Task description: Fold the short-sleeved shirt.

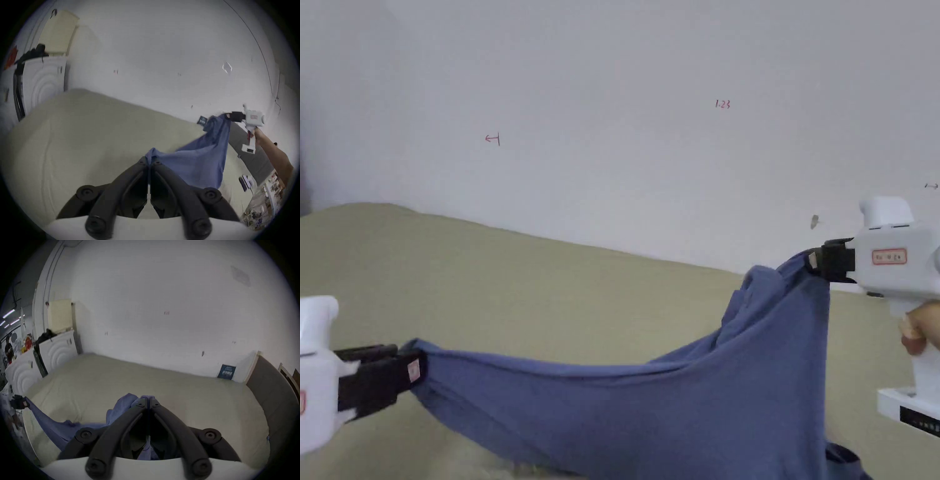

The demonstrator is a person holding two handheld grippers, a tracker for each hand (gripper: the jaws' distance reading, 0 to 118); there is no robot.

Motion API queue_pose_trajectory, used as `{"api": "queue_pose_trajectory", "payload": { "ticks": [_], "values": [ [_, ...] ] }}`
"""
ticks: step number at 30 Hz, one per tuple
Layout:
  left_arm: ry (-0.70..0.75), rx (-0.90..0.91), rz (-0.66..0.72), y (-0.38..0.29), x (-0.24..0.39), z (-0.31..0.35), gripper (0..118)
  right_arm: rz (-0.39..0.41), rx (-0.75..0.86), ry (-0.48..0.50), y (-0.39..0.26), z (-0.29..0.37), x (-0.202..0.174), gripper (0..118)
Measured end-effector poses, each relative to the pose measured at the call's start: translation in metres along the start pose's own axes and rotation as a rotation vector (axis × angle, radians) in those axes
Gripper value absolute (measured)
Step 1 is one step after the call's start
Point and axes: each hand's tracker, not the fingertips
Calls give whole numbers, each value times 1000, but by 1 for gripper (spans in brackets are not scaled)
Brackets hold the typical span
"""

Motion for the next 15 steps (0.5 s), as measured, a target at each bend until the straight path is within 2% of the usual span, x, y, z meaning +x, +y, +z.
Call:
{"api": "queue_pose_trajectory", "payload": {
  "ticks": [5, 7, 10, 15],
  "values": [
    [56, 77, -76, 85, 14, -22, 2, -6, 78, -62, 45, 25, 12, 1],
    [87, 117, -116, 120, 21, -33, 2, -84, 84, -60, 64, 28, 23, 1],
    [87, 158, -115, 166, 32, -42, 2, -48, 120, -129, 90, 31, 30, 1],
    [137, 259, -130, 223, 50, -54, 2, -75, 241, -167, 122, 42, 36, 1]
  ]
}}
